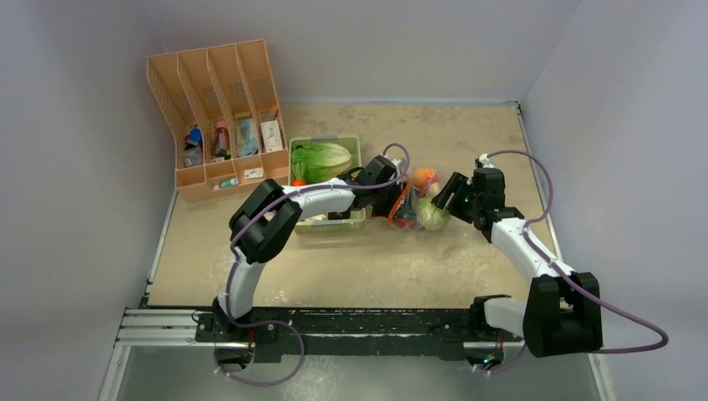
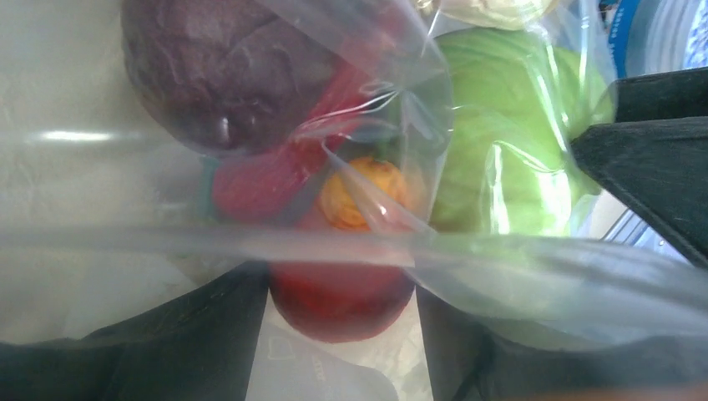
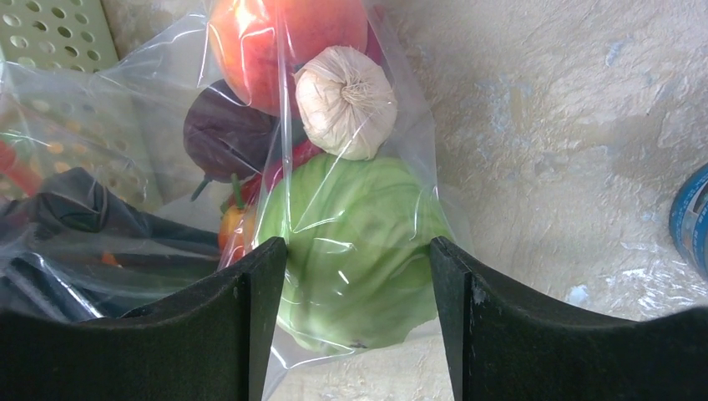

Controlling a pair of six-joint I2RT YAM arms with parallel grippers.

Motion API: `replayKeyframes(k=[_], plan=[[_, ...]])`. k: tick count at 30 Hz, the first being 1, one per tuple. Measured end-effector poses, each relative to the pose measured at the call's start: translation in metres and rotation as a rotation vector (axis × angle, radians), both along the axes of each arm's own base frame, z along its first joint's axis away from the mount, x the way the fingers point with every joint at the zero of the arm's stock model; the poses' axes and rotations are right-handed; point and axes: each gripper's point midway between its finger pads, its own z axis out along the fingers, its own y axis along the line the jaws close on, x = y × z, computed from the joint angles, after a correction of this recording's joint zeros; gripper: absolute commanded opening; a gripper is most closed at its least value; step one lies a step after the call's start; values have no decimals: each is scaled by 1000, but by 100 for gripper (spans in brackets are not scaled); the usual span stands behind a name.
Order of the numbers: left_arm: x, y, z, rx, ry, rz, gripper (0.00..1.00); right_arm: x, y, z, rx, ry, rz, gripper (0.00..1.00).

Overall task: Open the zip-top bag and remove the fake food
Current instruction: Pick up the fake vegetable from the zipper food storage bag.

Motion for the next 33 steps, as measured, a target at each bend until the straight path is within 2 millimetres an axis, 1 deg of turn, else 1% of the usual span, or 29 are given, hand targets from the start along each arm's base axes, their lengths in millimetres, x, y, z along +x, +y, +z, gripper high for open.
replayKeyframes(k=[3, 5, 6, 8, 9, 11, 14, 19, 20, 21, 23, 25, 27, 29, 31, 33], plan=[[-3, 0, -7, 13, 10, -6, 69, 0, 2, 0, 6, 0, 13, 67], [-3, -1, -8, 21, 7, -4, 70, 0, 3, -1, 8, 2, 20, 67], [-3, -1, -8, 24, 0, -4, 67, 0, 3, -2, 8, 3, 21, 67], [-3, -1, -9, 29, -10, -8, 53, 1, 3, -2, 8, 0, 22, 67], [-2, 0, -9, 35, -17, -10, 47, 1, 4, -1, 9, -1, 23, 67], [-1, 0, -10, 38, -19, -6, 39, 2, 4, -1, 11, -3, 25, 67], [-1, 0, -9, 37, -22, -5, 35, 2, 4, -1, 11, -3, 26, 67], [0, 0, -9, 36, -24, -4, 32, 2, 4, -1, 10, -3, 25, 67], [0, 0, -8, 36, -25, -3, 30, 2, 4, -1, 7, -2, 23, 67], [0, 0, -8, 37, -27, -2, 27, 1, 3, 0, 3, -1, 20, 68], [0, 1, -7, 41, -32, -1, 25, 1, -1, 2, -16, -8, 11, 70], [1, 2, -6, 47, -36, 5, 24, -1, -6, 10, -44, -34, 9, 75], [2, 3, -2, 48, -43, 11, 21, 0, -10, 26, -72, -79, 10, 79], [3, 3, 5, 38, -53, 12, 19, 4, -14, 48, -102, -145, 9, 80], [4, 2, 14, 25, -67, 15, 16, 10, -17, 66, -122, -189, 9, 81], [5, 2, 22, 16, -80, 18, 15, 18, -18, 75, -139, -207, 15, 84]])
